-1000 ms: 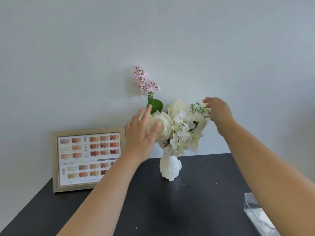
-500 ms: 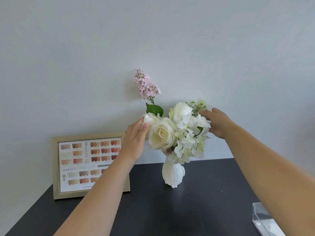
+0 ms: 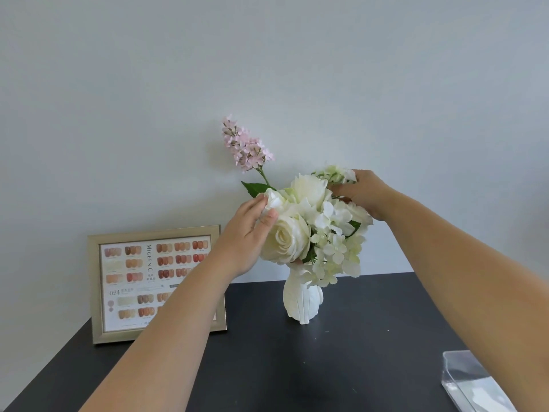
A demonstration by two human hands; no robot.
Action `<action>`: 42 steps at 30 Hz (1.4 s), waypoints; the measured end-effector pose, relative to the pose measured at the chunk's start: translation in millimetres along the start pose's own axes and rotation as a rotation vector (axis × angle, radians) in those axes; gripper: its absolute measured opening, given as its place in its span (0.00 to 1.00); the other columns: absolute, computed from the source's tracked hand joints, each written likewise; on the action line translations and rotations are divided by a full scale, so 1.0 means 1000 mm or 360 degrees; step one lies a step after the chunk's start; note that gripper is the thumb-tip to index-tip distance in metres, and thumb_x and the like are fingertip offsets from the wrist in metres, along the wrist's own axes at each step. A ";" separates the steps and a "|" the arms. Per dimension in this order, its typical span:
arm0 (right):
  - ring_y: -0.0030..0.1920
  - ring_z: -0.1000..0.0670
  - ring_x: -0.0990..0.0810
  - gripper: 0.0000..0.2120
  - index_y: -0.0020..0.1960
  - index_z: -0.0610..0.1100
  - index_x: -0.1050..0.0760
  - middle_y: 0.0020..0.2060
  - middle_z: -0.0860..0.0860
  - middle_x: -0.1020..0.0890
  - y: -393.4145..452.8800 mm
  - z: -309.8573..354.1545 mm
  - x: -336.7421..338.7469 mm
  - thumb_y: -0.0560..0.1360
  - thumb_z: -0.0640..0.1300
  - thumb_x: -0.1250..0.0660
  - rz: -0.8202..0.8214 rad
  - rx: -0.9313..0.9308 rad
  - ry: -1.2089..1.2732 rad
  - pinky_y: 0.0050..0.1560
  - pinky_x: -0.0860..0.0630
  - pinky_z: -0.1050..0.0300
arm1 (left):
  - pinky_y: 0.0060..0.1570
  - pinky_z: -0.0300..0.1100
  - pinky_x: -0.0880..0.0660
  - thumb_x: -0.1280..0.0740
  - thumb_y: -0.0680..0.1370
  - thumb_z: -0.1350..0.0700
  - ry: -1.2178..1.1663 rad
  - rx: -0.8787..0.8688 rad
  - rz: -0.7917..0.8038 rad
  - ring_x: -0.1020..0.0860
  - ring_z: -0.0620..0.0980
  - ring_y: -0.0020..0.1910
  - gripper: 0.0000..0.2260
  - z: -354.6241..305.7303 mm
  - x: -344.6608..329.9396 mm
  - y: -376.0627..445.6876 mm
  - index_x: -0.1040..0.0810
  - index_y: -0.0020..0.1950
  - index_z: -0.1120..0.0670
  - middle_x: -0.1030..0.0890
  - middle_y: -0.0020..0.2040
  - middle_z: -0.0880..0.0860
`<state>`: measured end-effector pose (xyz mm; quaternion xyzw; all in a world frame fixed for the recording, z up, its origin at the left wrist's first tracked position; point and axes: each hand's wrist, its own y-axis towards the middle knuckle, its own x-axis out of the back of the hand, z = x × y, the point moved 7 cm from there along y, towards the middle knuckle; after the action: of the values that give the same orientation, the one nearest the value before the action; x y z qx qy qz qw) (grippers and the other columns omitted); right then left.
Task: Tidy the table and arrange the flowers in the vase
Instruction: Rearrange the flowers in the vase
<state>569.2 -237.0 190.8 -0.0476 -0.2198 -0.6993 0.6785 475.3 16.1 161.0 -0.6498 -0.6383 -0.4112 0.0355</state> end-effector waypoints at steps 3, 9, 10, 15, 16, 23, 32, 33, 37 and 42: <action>0.37 0.47 0.23 0.07 0.43 0.39 0.20 0.38 0.46 0.19 0.001 -0.008 -0.004 0.70 0.43 0.27 0.0056 -0.0085 -0.0212 0.40 0.26 0.53 | 0.71 0.40 0.46 0.52 0.76 0.31 0.0043 0.0000 0.0017 0.43 0.41 0.76 0.35 -0.002 0.000 0.000 0.42 0.79 0.48 0.40 0.78 0.43; 0.35 0.48 0.22 0.08 0.44 0.39 0.19 0.36 0.48 0.19 0.002 -0.002 0.005 0.69 0.42 0.26 -0.0003 -0.0051 -0.0328 0.37 0.25 0.56 | 0.68 0.39 0.46 0.52 0.77 0.32 0.0006 0.0036 0.0038 0.43 0.41 0.75 0.33 0.002 -0.005 -0.004 0.44 0.80 0.45 0.42 0.78 0.41; 0.35 0.49 0.22 0.09 0.44 0.39 0.19 0.35 0.48 0.18 0.002 0.000 0.007 0.68 0.42 0.25 -0.0028 -0.0040 -0.0290 0.37 0.25 0.57 | 0.68 0.39 0.46 0.52 0.77 0.32 -0.0004 0.0046 0.0028 0.43 0.41 0.76 0.33 0.003 -0.005 -0.005 0.44 0.80 0.45 0.42 0.79 0.41; 0.31 0.49 0.29 0.06 0.35 0.43 0.25 0.33 0.49 0.24 -0.003 -0.008 -0.008 0.70 0.35 0.35 0.0134 -0.0172 -0.0610 0.29 0.31 0.61 | 0.68 0.39 0.46 0.52 0.78 0.32 -0.0055 0.0036 0.0038 0.43 0.41 0.75 0.33 0.002 -0.009 -0.008 0.44 0.80 0.44 0.42 0.79 0.42; 0.30 0.50 0.29 0.08 0.34 0.43 0.25 0.32 0.50 0.24 -0.003 -0.006 -0.007 0.70 0.35 0.36 0.0124 -0.0178 -0.0620 0.28 0.31 0.62 | 0.68 0.39 0.46 0.52 0.77 0.32 -0.0054 0.0033 0.0032 0.43 0.40 0.75 0.33 0.001 -0.008 -0.009 0.44 0.80 0.44 0.42 0.78 0.42; 0.33 0.49 0.21 0.07 0.46 0.42 0.18 0.36 0.49 0.18 -0.001 0.005 0.020 0.69 0.39 0.24 -0.0042 -0.0179 -0.0179 0.30 0.21 0.59 | 0.71 0.40 0.43 0.50 0.81 0.38 -0.0145 0.0002 -0.0126 0.40 0.38 0.73 0.26 0.005 0.008 -0.017 0.38 0.77 0.45 0.36 0.74 0.40; 0.36 0.47 0.15 0.10 0.50 0.43 0.20 0.43 0.46 0.15 -0.002 0.016 0.047 0.71 0.42 0.24 -0.0140 -0.0167 0.0041 0.38 0.17 0.52 | 0.63 0.34 0.37 0.44 0.81 0.41 -0.0147 -0.0118 -0.0405 0.34 0.31 0.65 0.17 -0.007 0.025 -0.019 0.33 0.69 0.43 0.32 0.67 0.38; 0.35 0.46 0.14 0.09 0.50 0.44 0.21 0.45 0.45 0.15 -0.003 0.017 0.055 0.72 0.41 0.25 -0.0185 -0.0170 0.0199 0.35 0.17 0.53 | 0.63 0.34 0.38 0.43 0.80 0.41 -0.0078 -0.0184 -0.0418 0.34 0.31 0.65 0.17 -0.015 0.029 -0.017 0.32 0.68 0.43 0.31 0.65 0.38; 0.34 0.43 0.14 0.10 0.53 0.46 0.23 0.50 0.42 0.17 -0.008 0.019 0.069 0.74 0.41 0.27 -0.0250 -0.0184 0.0507 0.31 0.18 0.54 | 0.67 0.44 0.39 0.39 0.78 0.43 0.0251 -0.0426 -0.0329 0.34 0.45 0.68 0.17 -0.061 0.024 0.003 0.24 0.64 0.46 0.27 0.66 0.44; 0.39 0.41 0.14 0.10 0.57 0.43 0.24 0.48 0.42 0.18 -0.018 0.022 0.069 0.76 0.40 0.29 -0.0265 -0.0137 0.0602 0.44 0.16 0.47 | 0.69 0.50 0.47 0.41 0.80 0.40 0.0630 -0.0183 0.0160 0.46 0.52 0.74 0.13 -0.079 -0.022 0.042 0.21 0.60 0.37 0.36 0.75 0.43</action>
<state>541.7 -293.3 231.6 0.0738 -0.0616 -0.7582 0.6449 476.1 -54.5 220.3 -0.5882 -0.5611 -0.5644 0.1436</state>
